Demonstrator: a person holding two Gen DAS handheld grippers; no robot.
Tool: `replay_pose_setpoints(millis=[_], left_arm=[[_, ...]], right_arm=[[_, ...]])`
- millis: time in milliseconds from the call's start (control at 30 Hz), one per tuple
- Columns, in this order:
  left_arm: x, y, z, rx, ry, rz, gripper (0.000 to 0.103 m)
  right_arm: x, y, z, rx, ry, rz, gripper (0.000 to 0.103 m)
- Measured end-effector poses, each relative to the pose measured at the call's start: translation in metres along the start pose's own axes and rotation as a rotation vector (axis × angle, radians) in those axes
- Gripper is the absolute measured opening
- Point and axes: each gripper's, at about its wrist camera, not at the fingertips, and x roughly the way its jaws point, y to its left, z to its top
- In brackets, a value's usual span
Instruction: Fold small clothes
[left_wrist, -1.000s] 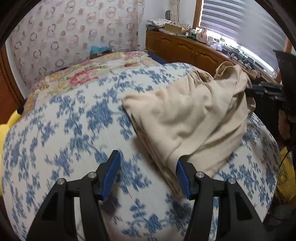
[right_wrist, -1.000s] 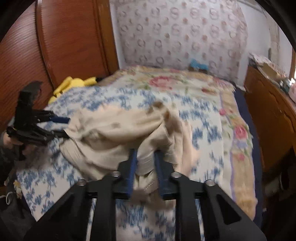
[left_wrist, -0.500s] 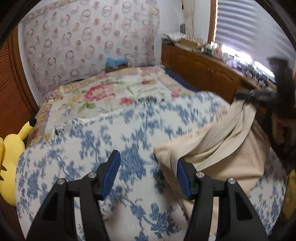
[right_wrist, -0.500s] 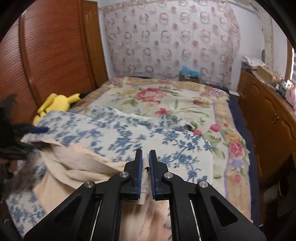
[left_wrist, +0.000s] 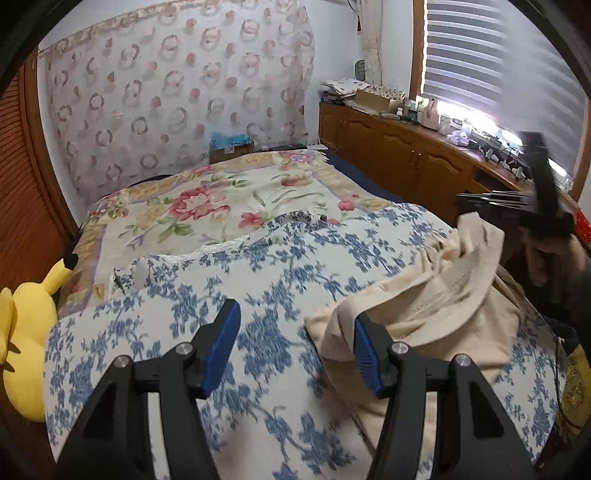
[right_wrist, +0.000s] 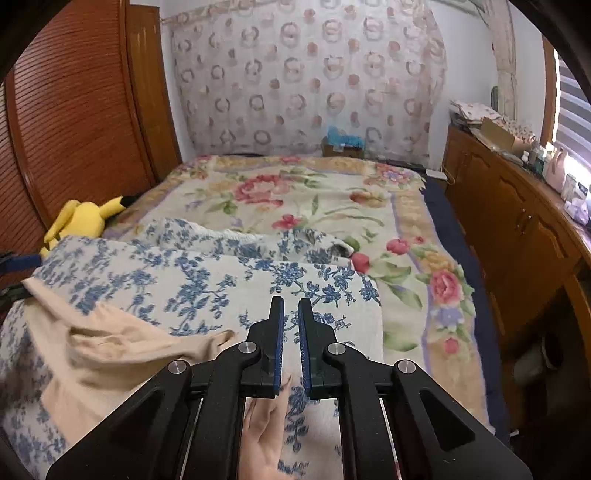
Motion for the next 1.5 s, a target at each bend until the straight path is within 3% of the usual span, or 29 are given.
replay_pose_setpoints(millis=[33, 100, 233, 367, 633, 933, 967, 1033, 1100, 1233, 1333, 1367, 1433, 1500], left_arm=[[0.004, 0.002, 0.003, -0.002, 0.001, 0.008, 0.058], [0.015, 0.008, 0.009, -0.006, -0.001, 0.021, 0.058], [0.049, 0.021, 0.019, -0.022, 0.05, 0.014, 0.058], [0.073, 0.024, 0.024, -0.053, 0.124, -0.083, 0.058], [0.049, 0.008, 0.031, -0.073, 0.092, -0.212, 0.061], [0.028, -0.008, 0.018, -0.028, 0.087, -0.217, 0.061], [0.028, -0.008, 0.014, -0.027, 0.091, -0.206, 0.061], [0.028, -0.005, 0.009, -0.033, 0.099, -0.197, 0.061], [0.027, -0.002, 0.003, -0.041, 0.105, -0.191, 0.061], [0.025, 0.002, -0.01, -0.042, 0.114, -0.173, 0.061], [0.029, 0.005, -0.018, -0.052, 0.131, -0.167, 0.061], [0.032, 0.006, -0.021, -0.057, 0.138, -0.166, 0.061], [0.037, 0.007, -0.025, -0.069, 0.153, -0.16, 0.061], [0.043, 0.006, -0.028, -0.082, 0.163, -0.159, 0.061]], right_arm=[[-0.007, 0.0, -0.001, -0.002, -0.009, -0.003, 0.018], [-0.021, 0.001, -0.003, 0.006, -0.025, 0.012, 0.025], [-0.04, 0.011, -0.013, -0.017, -0.022, 0.075, 0.032], [-0.043, 0.033, -0.027, -0.077, 0.019, 0.124, 0.033], [-0.025, 0.063, -0.039, -0.154, 0.072, 0.145, 0.034], [-0.003, 0.062, -0.032, -0.197, 0.097, 0.143, 0.034], [0.002, 0.059, -0.028, -0.187, 0.096, 0.149, 0.033], [0.01, 0.049, -0.019, -0.149, 0.091, 0.181, 0.005], [0.015, 0.034, -0.009, -0.082, 0.067, 0.184, 0.003], [0.015, 0.0, 0.001, 0.06, 0.021, 0.01, 0.002], [0.014, -0.011, -0.001, 0.074, 0.044, -0.031, 0.002], [0.012, -0.01, -0.003, 0.067, 0.045, -0.018, 0.005], [0.005, -0.007, -0.007, 0.05, 0.062, -0.034, 0.034], [-0.005, -0.002, -0.012, 0.024, 0.07, -0.003, 0.037]])
